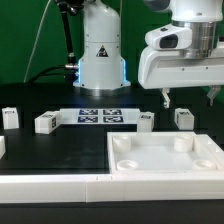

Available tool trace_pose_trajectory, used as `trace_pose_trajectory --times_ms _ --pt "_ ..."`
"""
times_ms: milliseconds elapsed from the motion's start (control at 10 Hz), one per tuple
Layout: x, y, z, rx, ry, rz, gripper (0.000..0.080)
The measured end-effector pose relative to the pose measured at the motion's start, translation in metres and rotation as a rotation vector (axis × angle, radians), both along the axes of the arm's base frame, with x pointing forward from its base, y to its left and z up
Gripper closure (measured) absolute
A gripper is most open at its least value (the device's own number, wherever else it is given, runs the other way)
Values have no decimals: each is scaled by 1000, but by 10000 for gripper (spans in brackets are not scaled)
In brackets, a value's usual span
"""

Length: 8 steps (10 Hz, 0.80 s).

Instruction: Assemble one leg

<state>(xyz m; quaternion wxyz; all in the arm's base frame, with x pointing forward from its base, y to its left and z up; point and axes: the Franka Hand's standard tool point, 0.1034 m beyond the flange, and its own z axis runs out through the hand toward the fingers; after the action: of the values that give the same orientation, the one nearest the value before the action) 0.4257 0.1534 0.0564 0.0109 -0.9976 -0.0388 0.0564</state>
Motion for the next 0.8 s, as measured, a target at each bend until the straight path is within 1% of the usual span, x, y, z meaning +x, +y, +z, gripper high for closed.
trace_pose_trajectory --times_ms 100,200,300,400,500,700,800 --pt "-13 3 -3 -26 99 9 151" --pt "-15 6 -4 -36 159 15 151" --pt "-19 7 -5 -43 215 17 151" --pt "-24 5 -3 -69 311 21 151" --pt "-23 4 -3 -80 381 29 151" --pt "-28 2 -4 -109 546 38 151" --pt "-28 3 -5 -114 627 34 151"
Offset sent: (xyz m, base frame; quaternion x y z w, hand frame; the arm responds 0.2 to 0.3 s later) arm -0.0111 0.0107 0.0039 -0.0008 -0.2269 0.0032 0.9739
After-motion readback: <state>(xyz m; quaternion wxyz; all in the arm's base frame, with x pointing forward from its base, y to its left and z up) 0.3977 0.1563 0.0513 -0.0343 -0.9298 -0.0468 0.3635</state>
